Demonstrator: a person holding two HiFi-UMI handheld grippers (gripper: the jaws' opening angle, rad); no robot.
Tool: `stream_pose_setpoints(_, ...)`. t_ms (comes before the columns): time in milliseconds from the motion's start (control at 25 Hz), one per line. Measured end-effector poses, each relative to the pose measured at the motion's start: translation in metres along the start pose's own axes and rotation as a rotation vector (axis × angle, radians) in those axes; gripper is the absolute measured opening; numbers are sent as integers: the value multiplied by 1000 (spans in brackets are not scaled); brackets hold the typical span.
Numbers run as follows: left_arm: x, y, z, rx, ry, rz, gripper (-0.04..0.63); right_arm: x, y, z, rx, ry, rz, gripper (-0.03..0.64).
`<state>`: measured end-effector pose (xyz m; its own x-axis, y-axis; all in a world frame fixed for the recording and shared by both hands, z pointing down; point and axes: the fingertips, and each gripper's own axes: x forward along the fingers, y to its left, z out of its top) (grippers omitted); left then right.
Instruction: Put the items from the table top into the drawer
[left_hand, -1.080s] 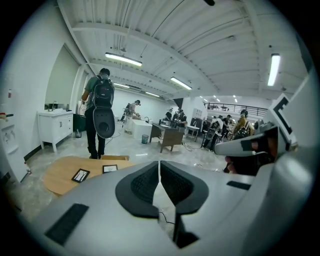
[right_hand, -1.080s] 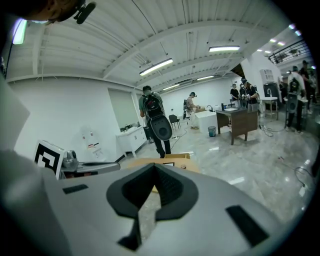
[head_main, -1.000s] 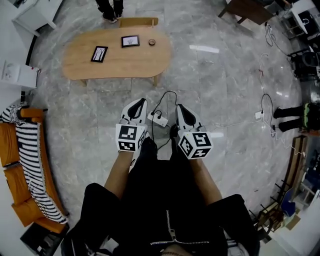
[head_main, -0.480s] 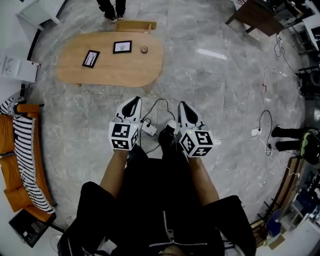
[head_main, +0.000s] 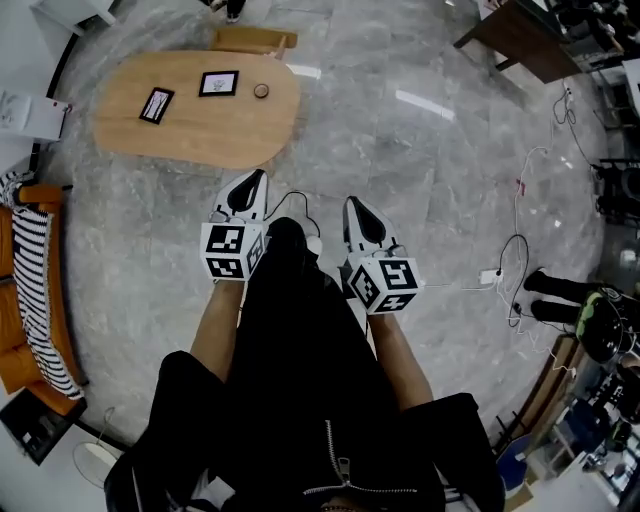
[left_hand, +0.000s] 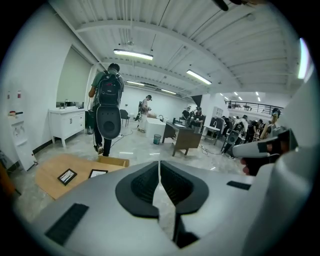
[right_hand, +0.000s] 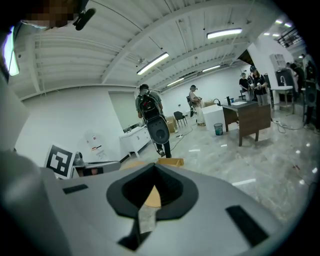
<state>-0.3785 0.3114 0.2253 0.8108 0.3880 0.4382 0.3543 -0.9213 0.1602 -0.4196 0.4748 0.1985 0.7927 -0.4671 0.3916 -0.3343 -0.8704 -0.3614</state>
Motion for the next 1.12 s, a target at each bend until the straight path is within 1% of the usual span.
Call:
stream_pose_setpoints(120, 13, -5, 8, 10, 3, -3, 23, 4, -14, 8, 18, -4, -3, 8)
stream_pose_setpoints(280, 29, -3, 13, 14, 5, 2, 23, 17, -24, 15, 16, 2, 5, 8)
stream_pose_setpoints(360, 42, 1, 15, 18, 9, 4, 23, 29, -30, 20, 8, 8, 14, 8)
stream_pose_setpoints(560, 72, 14, 18, -5, -6, 29, 23, 64, -39, 33, -39, 34, 56, 8)
stream_pose_setpoints(760, 108, 43, 24, -25, -24, 73, 23, 118, -40, 52, -110, 60, 111, 8)
stream_pose_setpoints(840, 125, 60, 28, -51, -34, 97, 23, 146, -38, 61, -149, 78, 144, 8)
stream_pose_setpoints(1000, 160, 96, 40, -116, -42, 145, 23, 204, -33, 83, -212, 149, 214, 8)
stream_pose_setpoints(1120, 189, 124, 61, -134, -42, 189, 23, 253, -26, 108, -271, 207, 286, 8)
